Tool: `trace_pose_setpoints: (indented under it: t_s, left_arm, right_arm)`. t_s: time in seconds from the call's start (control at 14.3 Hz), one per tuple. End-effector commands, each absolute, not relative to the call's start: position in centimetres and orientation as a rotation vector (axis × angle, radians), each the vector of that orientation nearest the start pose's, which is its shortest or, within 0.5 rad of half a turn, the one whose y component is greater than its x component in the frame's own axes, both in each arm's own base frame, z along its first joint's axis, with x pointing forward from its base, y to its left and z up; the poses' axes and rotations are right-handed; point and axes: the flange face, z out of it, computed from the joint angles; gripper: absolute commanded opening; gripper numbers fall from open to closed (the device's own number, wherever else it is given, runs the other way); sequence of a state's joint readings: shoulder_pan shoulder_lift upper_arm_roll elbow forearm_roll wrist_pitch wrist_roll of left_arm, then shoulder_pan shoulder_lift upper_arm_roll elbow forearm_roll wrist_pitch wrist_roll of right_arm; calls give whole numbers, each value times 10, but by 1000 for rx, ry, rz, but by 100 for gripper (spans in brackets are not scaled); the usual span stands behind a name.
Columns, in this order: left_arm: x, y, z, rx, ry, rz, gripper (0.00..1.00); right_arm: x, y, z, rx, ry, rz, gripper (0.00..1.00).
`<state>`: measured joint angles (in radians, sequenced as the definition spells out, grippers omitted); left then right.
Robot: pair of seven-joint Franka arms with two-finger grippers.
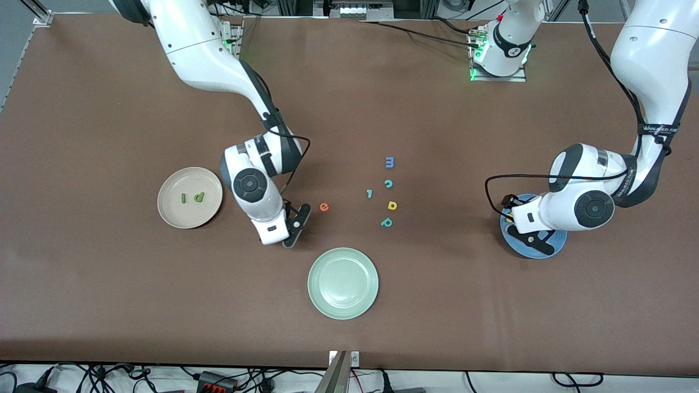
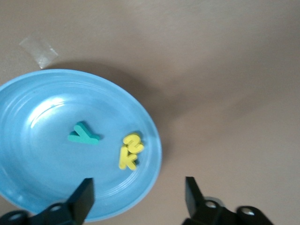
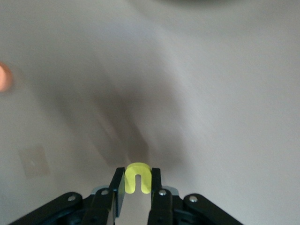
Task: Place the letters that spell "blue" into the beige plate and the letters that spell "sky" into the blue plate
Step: 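Drop the s on the blue plate while the right gripper carries the u, then drop the u on the beige plate while the left gripper retracts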
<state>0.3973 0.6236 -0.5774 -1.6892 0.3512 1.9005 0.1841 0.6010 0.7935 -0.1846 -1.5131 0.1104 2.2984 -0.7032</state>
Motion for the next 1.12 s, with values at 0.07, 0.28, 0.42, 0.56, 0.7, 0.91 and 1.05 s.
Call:
trace_pose_setpoints:
  t_s: [0.07,0.28,0.42,0.56,0.7,0.91,1.05]
  left_arm:
    - [646,-81,358,-3046,797,511,100]
    - [639,-74,428,-3013,701,437,100]
    - [636,-60,478,-3004,640,399,100]
    - [635,-49,513,-3011,609,402,100]
    - [634,-47,534,-3016,582,380,100]
    - [610,-59,578,-3096,319,267,100]
    - [591,-67,587,-3126,117,223,100]
  right_arm:
    - [648,258,226,-2753,-1495,179,9]
    - [649,209,237,-2782,-1381,305,9]
    - [640,173,243,-2799,-1292,394,10]
    - [618,152,243,-2783,-1236,486,11]
    - [598,118,232,-2781,-1171,559,11]
    - [591,64,218,-2779,-1064,603,11]
    - [586,52,208,-2775,-1041,624,11]
